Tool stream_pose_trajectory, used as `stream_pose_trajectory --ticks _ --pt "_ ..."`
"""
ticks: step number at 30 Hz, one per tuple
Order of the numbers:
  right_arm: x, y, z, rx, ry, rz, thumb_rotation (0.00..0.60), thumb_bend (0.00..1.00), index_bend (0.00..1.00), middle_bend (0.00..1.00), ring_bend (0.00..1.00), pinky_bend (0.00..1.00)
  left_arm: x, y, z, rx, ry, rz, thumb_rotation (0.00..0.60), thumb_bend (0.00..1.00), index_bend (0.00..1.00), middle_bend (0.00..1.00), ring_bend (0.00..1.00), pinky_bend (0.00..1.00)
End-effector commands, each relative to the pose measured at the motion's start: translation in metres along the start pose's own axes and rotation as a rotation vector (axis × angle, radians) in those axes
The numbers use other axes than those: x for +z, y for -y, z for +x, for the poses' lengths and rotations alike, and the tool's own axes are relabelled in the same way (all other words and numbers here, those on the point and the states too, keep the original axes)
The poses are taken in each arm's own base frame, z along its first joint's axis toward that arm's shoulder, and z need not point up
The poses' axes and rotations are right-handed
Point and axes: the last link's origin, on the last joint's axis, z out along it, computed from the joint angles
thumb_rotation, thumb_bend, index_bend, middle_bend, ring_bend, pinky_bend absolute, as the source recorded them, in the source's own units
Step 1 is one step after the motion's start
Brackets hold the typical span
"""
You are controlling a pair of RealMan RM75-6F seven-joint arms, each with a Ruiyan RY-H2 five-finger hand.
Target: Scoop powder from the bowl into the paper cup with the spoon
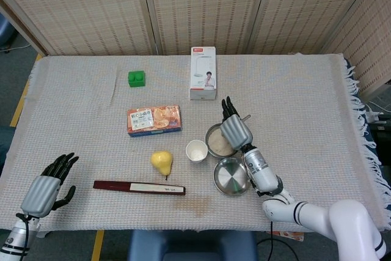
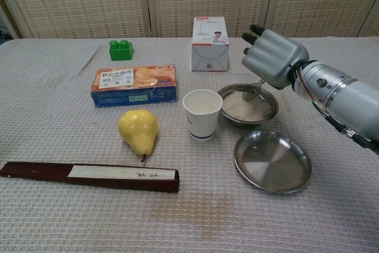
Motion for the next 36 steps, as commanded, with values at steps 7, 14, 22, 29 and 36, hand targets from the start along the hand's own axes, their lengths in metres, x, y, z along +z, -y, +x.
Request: stream_pose_trajectory --ticks 7,14,22,29,36 --pt "-0.006 0.014 0.002 0.009 -0.009 0.050 0.600 0.34 0.74 0.30 0.00 0.00 0.000 0.001 0.001 0.000 -0.004 0.001 0.600 0.47 0.00 0.00 0.00 0.18" --pt "-0.008 0.019 0.005 0.058 -0.006 0.064 0.600 0.34 0.74 0.30 0.00 0.00 0.000 0.001 0.001 -0.001 -0.005 0.001 0.600 0.47 0.00 0.00 0.00 0.19" --pt "-0.009 0.018 0.002 0.258 0.090 0.054 0.600 0.34 0.74 0.30 0.00 0.00 -0.001 0.001 0.001 0.000 -0.006 0.001 0.600 0.47 0.00 0.00 0.00 0.19" --pt "-0.008 0.009 0.002 0.346 0.118 0.026 0.600 0.34 0.74 0.30 0.01 0.00 0.000 0.001 0.001 0.000 -0.005 0.001 0.600 0.47 0.00 0.00 0.00 0.18" --pt "-0.007 -0.002 0.001 0.446 0.144 -0.013 0.600 0.34 0.74 0.30 0.01 0.00 -0.001 0.001 0.001 0.002 -0.008 0.001 0.600 0.47 0.00 0.00 0.00 0.18"
